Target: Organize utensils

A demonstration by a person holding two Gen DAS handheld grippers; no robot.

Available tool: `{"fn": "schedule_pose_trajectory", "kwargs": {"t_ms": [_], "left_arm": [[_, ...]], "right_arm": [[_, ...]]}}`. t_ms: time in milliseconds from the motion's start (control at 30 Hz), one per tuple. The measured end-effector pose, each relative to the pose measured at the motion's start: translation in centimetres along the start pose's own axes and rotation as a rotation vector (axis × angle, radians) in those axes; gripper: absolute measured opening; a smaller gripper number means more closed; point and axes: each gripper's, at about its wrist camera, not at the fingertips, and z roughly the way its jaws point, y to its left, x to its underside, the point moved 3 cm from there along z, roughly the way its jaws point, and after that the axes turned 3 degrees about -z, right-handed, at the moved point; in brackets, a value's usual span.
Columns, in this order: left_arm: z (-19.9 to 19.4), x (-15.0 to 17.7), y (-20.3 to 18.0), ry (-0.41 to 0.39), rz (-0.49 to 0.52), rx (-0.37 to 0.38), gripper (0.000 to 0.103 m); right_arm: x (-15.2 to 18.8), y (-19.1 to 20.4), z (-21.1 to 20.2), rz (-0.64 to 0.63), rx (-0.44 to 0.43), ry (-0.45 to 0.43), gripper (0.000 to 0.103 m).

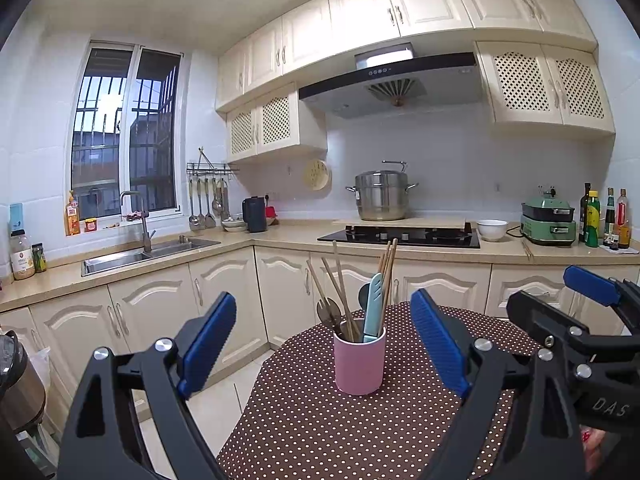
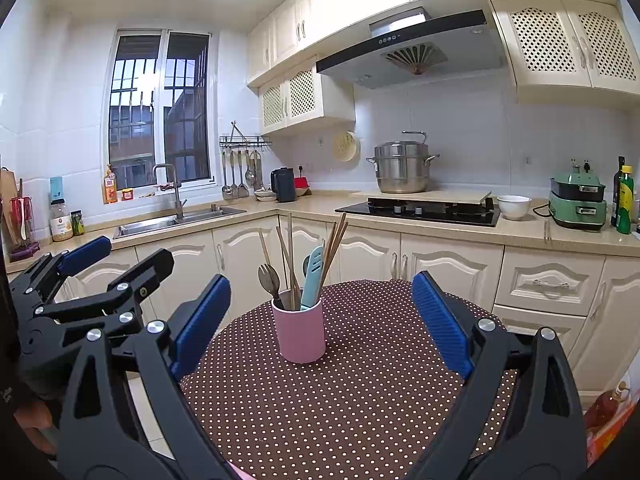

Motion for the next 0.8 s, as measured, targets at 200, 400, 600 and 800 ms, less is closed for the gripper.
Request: {"fn": "schedule_pose_trajectory", "kwargs": {"t_ms": [200, 400, 600, 800], "left_arm": [[0.6, 0.2, 0.2, 0.008, 0.000, -0.002, 0.087], [1.6, 0.5, 0.3, 0.027, 0.000, -0.005, 0.087], [3.2, 1.3, 0.5, 0.061, 0.000, -0.007, 0.087], [6.7, 3.2, 0.5, 0.174, -0.016, -0.006, 0.087]], "right_arm": [[0.2, 0.0, 0.5, 0.002, 0.000, 0.007, 0.091], [0.5, 0.0, 1.4, 0.005, 0.000, 0.021, 0.091], [1.2, -0.3, 3.0, 0.013, -0.002, 0.053, 0.091], [2.5, -0.7, 5.7, -0.001, 0.010, 0.109, 0.091]]}}
